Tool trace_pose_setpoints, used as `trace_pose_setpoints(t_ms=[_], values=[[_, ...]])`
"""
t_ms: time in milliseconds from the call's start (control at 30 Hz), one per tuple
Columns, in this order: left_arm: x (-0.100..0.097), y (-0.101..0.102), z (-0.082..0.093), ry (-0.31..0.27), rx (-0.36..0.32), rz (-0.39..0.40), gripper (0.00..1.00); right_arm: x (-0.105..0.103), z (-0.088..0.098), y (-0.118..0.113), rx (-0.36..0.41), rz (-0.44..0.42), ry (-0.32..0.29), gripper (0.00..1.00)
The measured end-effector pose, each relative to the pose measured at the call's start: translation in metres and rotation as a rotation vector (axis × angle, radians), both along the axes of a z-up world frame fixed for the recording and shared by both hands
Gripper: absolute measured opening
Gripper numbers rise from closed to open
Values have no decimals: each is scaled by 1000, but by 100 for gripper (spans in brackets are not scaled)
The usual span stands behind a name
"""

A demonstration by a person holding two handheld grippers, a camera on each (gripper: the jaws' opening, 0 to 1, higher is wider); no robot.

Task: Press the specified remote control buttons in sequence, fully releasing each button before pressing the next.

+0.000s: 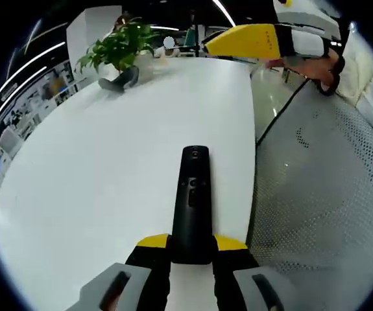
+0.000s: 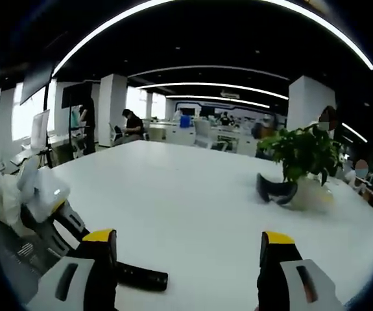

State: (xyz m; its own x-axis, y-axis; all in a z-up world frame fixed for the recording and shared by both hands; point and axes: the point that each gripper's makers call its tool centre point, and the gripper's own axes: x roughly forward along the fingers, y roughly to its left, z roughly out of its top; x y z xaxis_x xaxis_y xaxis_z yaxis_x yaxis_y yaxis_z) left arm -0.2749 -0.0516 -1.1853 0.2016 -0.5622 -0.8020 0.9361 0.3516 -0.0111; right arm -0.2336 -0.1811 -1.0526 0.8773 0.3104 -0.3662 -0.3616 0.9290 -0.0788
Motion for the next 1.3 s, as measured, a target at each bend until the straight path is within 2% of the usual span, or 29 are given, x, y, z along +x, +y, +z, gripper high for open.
trace_pose_setpoints(t_ms=[300,433,533,633,900,1033,1300], values=[[40,11,8,-62,58,-30,23,0,-3,-2,-28,-7,8,90],[61,12,14,-80,58,-18,23,0,-4,-1,-29,-3,12,91],[73,14,17,-77,53,-6,23,-1,-5,-1,-35,-2,16,91],[83,17,18,-102,73,-24,23,-1,-6,-1,-39,-4,19,91],[111,25,23,-124,111,-57,23,-1,-9,-2,-47,-3,29,91],[128,29,22,-148,118,-57,23,-1,-10,-2,-55,-6,32,89],[154,30,20,-156,128,-66,23,0,-16,-4,-76,-17,52,89]])
